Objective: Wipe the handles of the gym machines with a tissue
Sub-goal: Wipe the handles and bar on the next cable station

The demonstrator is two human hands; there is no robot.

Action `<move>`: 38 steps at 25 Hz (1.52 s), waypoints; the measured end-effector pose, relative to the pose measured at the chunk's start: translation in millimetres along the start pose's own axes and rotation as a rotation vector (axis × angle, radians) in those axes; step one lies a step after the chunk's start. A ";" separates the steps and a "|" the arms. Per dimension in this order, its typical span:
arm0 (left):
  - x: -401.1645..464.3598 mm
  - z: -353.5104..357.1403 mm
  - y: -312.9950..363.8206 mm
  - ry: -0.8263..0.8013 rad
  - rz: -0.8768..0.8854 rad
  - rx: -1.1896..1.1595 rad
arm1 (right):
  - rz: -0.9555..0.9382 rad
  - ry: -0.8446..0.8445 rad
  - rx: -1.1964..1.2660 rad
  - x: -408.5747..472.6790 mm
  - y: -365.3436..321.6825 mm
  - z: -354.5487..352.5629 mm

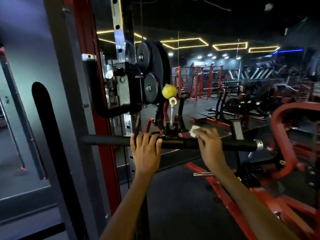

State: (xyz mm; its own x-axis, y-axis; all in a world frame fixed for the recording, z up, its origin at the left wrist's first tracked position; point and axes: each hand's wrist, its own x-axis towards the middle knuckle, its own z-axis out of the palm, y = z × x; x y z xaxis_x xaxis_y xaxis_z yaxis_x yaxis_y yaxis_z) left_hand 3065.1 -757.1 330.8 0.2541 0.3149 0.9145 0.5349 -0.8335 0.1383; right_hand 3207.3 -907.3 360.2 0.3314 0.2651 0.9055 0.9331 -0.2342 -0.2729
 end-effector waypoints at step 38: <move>-32.8 -28.0 -24.1 -0.085 -0.012 -0.091 | 0.194 -0.034 0.003 0.9 -35.7 -25.2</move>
State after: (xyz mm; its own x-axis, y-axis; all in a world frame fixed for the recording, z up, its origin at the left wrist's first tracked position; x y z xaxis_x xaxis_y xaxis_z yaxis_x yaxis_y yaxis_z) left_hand 3021.3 -760.1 308.1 0.3175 0.3596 0.8774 0.4637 -0.8660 0.1871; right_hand 3170.8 -922.3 378.9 0.5100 0.2469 0.8240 0.8514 -0.2816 -0.4426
